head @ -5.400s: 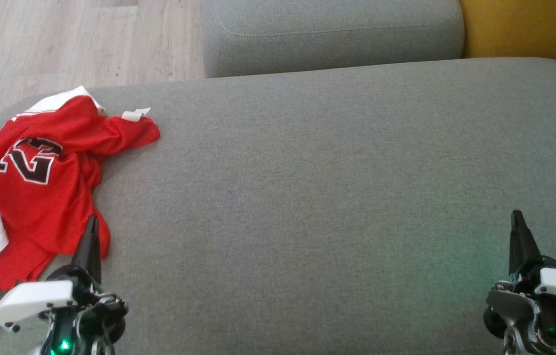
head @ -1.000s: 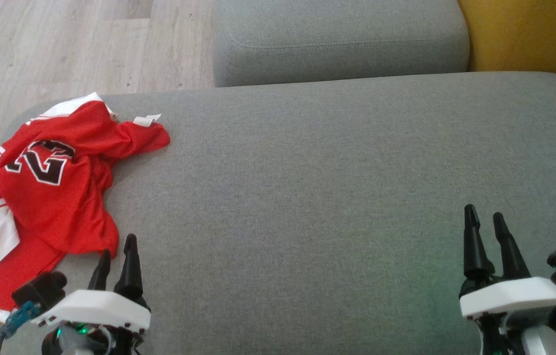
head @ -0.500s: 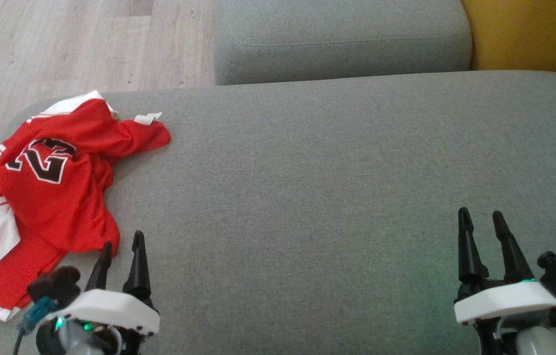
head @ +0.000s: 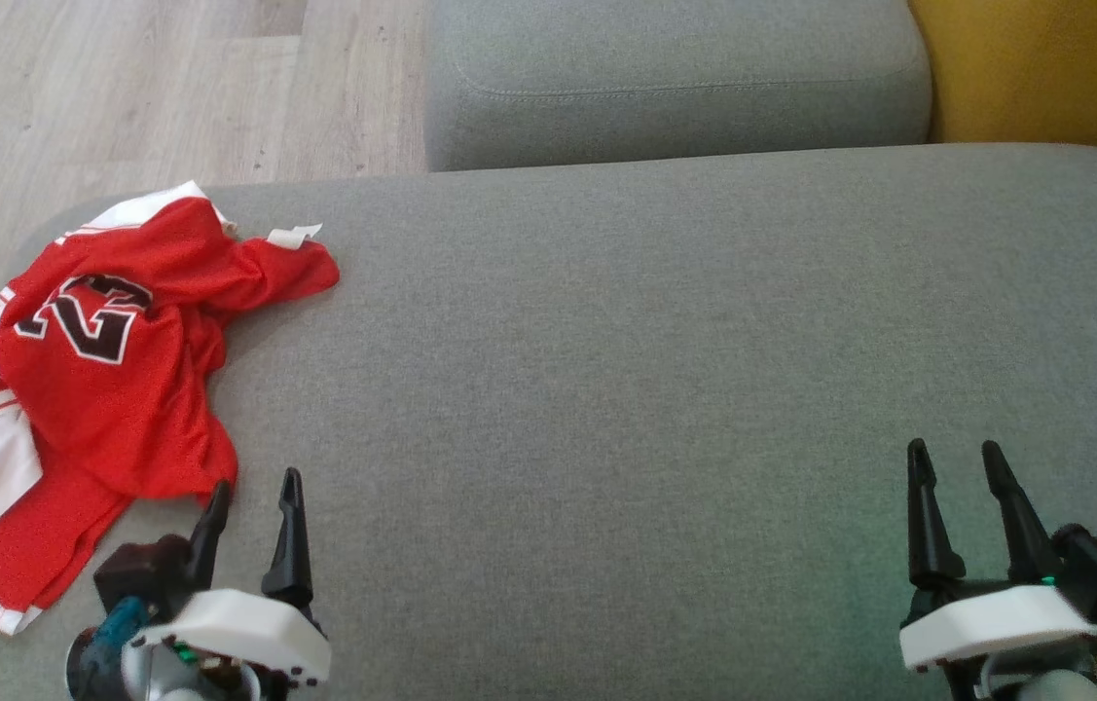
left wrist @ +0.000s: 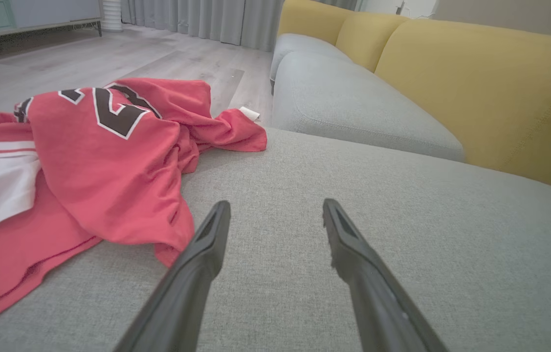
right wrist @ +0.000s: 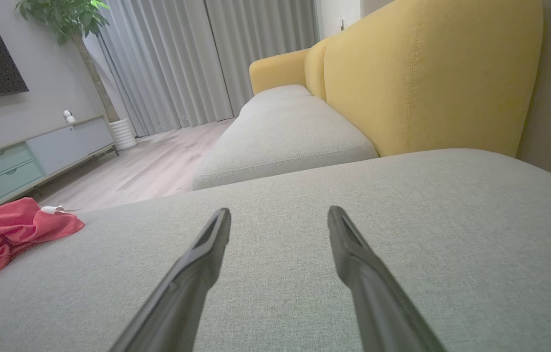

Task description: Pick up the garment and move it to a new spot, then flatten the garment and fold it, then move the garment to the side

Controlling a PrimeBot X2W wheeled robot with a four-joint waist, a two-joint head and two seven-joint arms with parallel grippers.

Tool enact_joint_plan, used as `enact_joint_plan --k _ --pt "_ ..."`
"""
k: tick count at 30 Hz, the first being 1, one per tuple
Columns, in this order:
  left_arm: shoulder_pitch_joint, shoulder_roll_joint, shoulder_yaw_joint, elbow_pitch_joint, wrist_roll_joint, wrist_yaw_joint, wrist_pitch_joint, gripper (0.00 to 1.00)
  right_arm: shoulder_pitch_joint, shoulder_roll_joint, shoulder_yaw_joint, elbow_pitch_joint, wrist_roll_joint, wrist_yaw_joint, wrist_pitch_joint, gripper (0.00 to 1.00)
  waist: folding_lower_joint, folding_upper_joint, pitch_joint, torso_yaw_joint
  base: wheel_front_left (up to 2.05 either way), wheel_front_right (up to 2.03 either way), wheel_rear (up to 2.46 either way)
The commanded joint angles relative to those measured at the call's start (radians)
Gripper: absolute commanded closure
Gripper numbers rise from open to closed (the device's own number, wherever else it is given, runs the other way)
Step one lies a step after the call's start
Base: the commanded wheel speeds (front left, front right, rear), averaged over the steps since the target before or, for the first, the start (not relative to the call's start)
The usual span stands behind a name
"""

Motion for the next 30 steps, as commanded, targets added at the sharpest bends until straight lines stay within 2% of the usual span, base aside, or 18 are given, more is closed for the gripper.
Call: enact_joint_plan --k 1,12,20,30 --pt "-0.032 0.018 0.026 -0.038 0.023 0.005 -0.016 0.0 -0.03 -0.011 0.015 -0.032 -0.024 0.007 -0.014 0.0 0.0 0.0 0.0 0.0 0.0 0.0 0.0" --pt "-0.025 0.022 0.017 -0.015 0.148 0.001 -0.048 0.0 -0.029 -0.005 0.003 -0.031 -0.122 0.007 -0.047 0.0 0.0 0.0 -0.005 0.001 0.0 0.0 0.0" --pt "-0.025 0.015 0.023 0.005 0.217 -0.006 -0.071 0.0 -0.025 -0.003 -0.005 0.001 -0.149 0.008 -0.07 0.0 0.0 0.0 -0.009 0.006 0.0 0.0 0.0" --pt "-0.024 -0.006 0.056 0.047 0.165 -0.032 -0.071 0.0 -0.025 -0.002 -0.001 0.053 -0.113 0.008 -0.07 0.0 0.0 0.0 -0.008 0.006 0.0 0.0 0.0"
